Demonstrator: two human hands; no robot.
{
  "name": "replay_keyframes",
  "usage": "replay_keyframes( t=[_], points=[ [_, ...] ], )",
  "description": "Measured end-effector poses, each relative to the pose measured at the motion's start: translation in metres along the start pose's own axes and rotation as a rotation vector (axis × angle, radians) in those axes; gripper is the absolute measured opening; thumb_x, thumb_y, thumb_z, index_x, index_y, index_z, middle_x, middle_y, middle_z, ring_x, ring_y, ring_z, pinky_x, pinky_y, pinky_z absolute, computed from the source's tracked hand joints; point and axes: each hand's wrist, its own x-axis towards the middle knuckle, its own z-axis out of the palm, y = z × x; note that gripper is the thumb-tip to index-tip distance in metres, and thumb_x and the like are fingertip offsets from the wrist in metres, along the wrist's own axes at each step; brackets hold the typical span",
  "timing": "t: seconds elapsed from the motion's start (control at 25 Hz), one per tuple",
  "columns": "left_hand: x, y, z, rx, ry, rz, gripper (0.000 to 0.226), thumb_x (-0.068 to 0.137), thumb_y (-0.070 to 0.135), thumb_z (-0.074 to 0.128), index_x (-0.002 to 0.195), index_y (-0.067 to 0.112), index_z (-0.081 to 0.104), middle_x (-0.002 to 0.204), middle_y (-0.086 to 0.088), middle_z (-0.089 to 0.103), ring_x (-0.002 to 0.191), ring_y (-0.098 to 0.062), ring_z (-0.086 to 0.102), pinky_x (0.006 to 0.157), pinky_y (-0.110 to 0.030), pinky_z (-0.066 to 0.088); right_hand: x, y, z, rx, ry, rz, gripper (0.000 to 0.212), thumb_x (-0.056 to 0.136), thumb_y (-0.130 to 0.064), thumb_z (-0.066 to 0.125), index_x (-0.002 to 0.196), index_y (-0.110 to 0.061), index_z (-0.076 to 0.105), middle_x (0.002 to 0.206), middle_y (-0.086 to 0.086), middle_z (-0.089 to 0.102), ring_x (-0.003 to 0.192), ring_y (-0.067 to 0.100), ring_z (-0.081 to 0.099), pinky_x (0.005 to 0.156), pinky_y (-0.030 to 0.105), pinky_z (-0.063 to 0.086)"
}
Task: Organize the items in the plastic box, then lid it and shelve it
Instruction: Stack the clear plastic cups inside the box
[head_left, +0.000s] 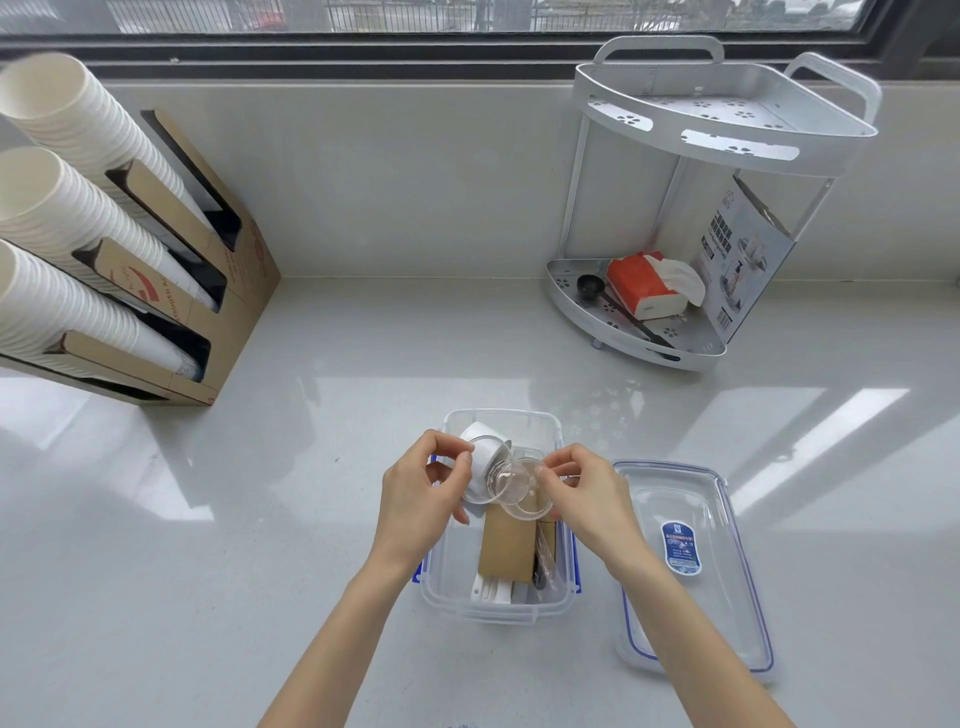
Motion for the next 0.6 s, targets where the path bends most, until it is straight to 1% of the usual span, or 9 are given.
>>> replay_keyframes(
  t=[0.08, 0.16, 0.24, 0.36, 0.44, 0.52, 0.56, 0.6],
  points=[
    [0.000, -0.002, 0.002, -0.029, -0.013, -0.013, 0.017, 0.085, 0.007, 0.054, 0.075, 0.019, 0.056, 0.075, 0.003, 0.059, 0.037, -0.004, 0.053, 0.040, -0.013, 0.046, 0.001, -0.001, 0.000, -0.014, -0.008, 0.007, 0.009, 0.085, -0.026, 0.058, 0.087, -0.017, 0.059, 0.084, -0.002, 0.060, 0.084, 0.020, 0.061, 0.081, 0.038, 0.053],
    [-0.001, -0.003, 0.004, -0.054, -0.030, -0.016, 0.019, 0.086, 0.007, 0.054, 0.074, 0.021, 0.055, 0.075, 0.002, 0.058, 0.037, -0.004, 0.053, 0.040, -0.014, 0.047, 0.001, -0.001, 0.000, -0.029, -0.007, 0.004, 0.013, 0.086, -0.026, 0.058, 0.090, -0.015, 0.062, 0.085, -0.001, 0.061, 0.082, 0.017, 0.058, 0.075, 0.033, 0.051],
    [-0.001, -0.004, 0.006, -0.076, -0.055, -0.018, 0.020, 0.086, 0.007, 0.054, 0.074, 0.023, 0.054, 0.077, 0.004, 0.058, 0.039, -0.004, 0.054, 0.041, -0.016, 0.049, 0.000, -0.003, 0.001, -0.039, -0.005, 0.002, 0.012, 0.086, -0.025, 0.057, 0.091, -0.015, 0.062, 0.086, 0.000, 0.061, 0.081, 0.016, 0.056, 0.071, 0.028, 0.046],
    [-0.001, -0.006, 0.007, -0.075, -0.087, -0.021, 0.019, 0.086, 0.008, 0.054, 0.075, 0.024, 0.055, 0.080, 0.004, 0.058, 0.044, -0.003, 0.056, 0.049, -0.027, 0.057, -0.001, -0.003, 0.000, -0.011, 0.000, 0.001, 0.006, 0.086, -0.025, 0.057, 0.085, -0.020, 0.059, 0.086, 0.000, 0.062, 0.079, 0.017, 0.058, 0.070, 0.028, 0.045],
    [0.000, -0.009, 0.008, -0.069, -0.081, -0.016, 0.020, 0.086, 0.008, 0.054, 0.075, 0.025, 0.055, 0.080, 0.004, 0.058, 0.055, -0.005, 0.059, 0.054, -0.032, 0.058, 0.000, -0.003, 0.000, 0.011, -0.003, -0.001, 0.005, 0.086, -0.025, 0.058, 0.084, -0.020, 0.059, 0.086, 0.001, 0.064, 0.078, 0.019, 0.060, 0.072, 0.031, 0.049],
    [0.000, -0.012, 0.010, -0.057, -0.069, -0.014, 0.022, 0.087, 0.010, 0.052, 0.074, 0.028, 0.053, 0.083, 0.004, 0.060, 0.075, -0.011, 0.062, 0.062, -0.035, 0.060, 0.000, -0.003, 0.000, 0.023, -0.005, -0.001, 0.005, 0.086, -0.024, 0.058, 0.085, -0.020, 0.059, 0.086, 0.000, 0.063, 0.078, 0.019, 0.060, 0.077, 0.035, 0.052],
    [0.001, -0.014, 0.010, -0.061, -0.081, -0.027, 0.021, 0.088, 0.012, 0.050, 0.075, 0.028, 0.051, 0.086, 0.004, 0.061, 0.083, -0.012, 0.064, 0.067, -0.035, 0.059, 0.000, -0.003, 0.001, 0.022, -0.008, -0.002, 0.005, 0.086, -0.024, 0.058, 0.086, -0.020, 0.059, 0.086, -0.001, 0.063, 0.077, 0.017, 0.060, 0.079, 0.037, 0.053],
    [0.000, -0.014, 0.011, -0.078, -0.107, -0.051, 0.021, 0.090, 0.014, 0.047, 0.076, 0.028, 0.049, 0.088, 0.004, 0.063, 0.085, -0.009, 0.065, 0.069, -0.033, 0.059, 0.000, -0.002, 0.001, 0.020, -0.012, -0.003, 0.005, 0.086, -0.023, 0.057, 0.088, -0.019, 0.059, 0.085, -0.002, 0.062, 0.076, 0.015, 0.059, 0.080, 0.038, 0.054]
  ],
)
